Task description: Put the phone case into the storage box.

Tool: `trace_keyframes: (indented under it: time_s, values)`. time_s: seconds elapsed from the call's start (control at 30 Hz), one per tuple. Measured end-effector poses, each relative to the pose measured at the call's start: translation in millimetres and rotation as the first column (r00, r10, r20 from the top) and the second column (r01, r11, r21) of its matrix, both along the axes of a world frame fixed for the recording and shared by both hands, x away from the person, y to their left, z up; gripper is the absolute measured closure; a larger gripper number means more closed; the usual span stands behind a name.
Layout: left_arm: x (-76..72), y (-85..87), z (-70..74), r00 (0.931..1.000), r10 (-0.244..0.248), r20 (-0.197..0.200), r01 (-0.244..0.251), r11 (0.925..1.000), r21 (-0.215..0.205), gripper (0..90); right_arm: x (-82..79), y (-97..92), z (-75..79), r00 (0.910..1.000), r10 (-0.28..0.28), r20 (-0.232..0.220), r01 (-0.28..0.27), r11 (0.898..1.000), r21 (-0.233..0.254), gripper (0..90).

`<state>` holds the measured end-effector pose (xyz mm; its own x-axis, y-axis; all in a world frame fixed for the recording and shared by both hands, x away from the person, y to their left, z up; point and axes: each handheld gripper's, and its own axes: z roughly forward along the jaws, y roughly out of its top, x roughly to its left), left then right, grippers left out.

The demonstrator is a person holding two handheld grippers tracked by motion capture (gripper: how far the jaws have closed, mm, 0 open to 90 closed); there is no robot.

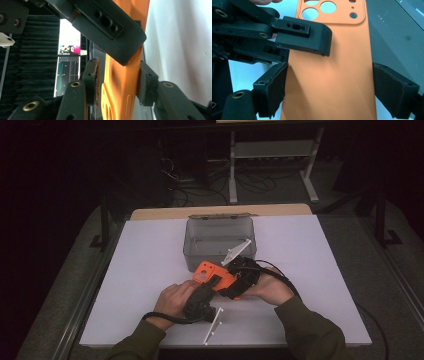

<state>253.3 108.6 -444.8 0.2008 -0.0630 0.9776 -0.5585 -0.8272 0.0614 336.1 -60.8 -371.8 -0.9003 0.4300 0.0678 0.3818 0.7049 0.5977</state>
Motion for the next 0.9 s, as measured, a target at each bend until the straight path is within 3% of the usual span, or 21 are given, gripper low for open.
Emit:
trace_keyframes:
  time_s: [0.9]
  values:
    - [-2.1,0.6,-0.3,1.0,-0.005,0.005,0.004,0.9993,0.038,73.2,1.1,-1.0,-0.1,0.9998,-0.004,-0.02,0.004,1.0,0.012,15.4]
